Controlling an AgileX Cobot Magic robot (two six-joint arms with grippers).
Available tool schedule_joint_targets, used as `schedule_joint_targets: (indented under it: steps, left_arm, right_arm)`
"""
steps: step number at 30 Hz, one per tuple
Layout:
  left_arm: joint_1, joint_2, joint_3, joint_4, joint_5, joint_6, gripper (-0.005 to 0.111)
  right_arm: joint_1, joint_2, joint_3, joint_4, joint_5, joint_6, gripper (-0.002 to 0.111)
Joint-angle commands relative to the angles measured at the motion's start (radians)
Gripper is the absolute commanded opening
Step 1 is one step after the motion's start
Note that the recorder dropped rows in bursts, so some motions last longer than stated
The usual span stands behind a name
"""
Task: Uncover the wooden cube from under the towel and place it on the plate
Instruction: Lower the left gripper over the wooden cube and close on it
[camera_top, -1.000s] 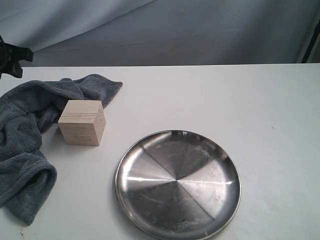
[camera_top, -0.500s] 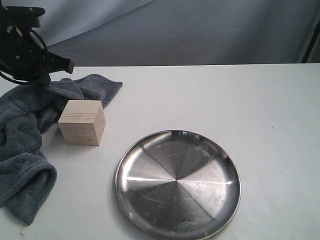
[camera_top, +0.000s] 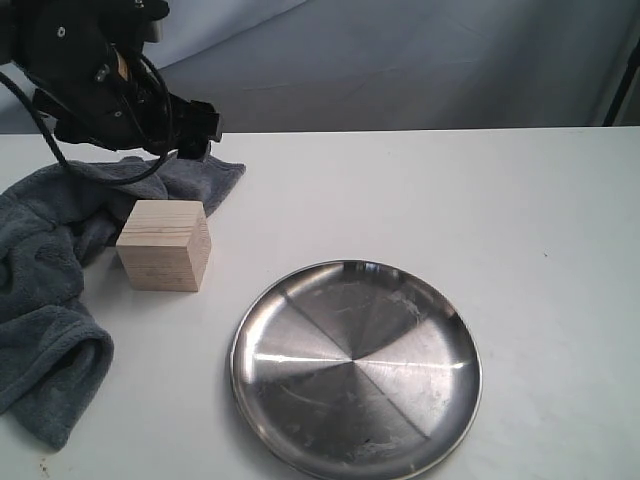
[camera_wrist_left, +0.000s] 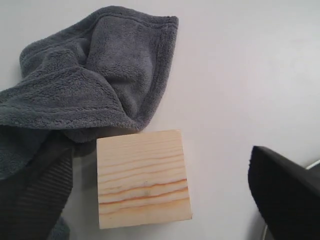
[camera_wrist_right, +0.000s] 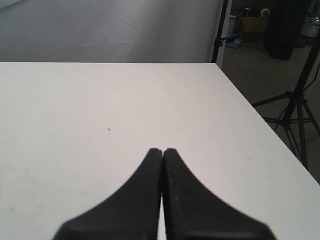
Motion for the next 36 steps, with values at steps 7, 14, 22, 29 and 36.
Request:
schedule_joint_targets:
  steps: [7, 14, 22, 29, 36]
  left_arm:
    - [0.001, 0.119, -0.003, 0.035, -0.018, -0.013, 0.097]
    - [0.001, 0.144, -0.003, 0.055, -0.027, -0.123, 0.097]
    - [0.001, 0.19, -0.003, 0.136, -0.001, -0.223, 0.097]
    - [0.001, 0.238, -0.003, 0.136, 0.018, -0.223, 0.097]
    - [0.001, 0.282, -0.003, 0.136, 0.017, -0.223, 0.097]
  right_arm:
    - [0.0, -0.004, 0.003, 0.002, 0.0, 0.0, 0.0]
    - [0.0, -0.004, 0.003, 0.002, 0.0, 0.0, 0.0]
    - [0.0, -0.004, 0.003, 0.002, 0.0, 0.0, 0.0]
    - [0.0, -0.004, 0.003, 0.002, 0.0, 0.0, 0.0]
    - [0.0, -0.004, 0.003, 0.002, 0.0, 0.0, 0.0]
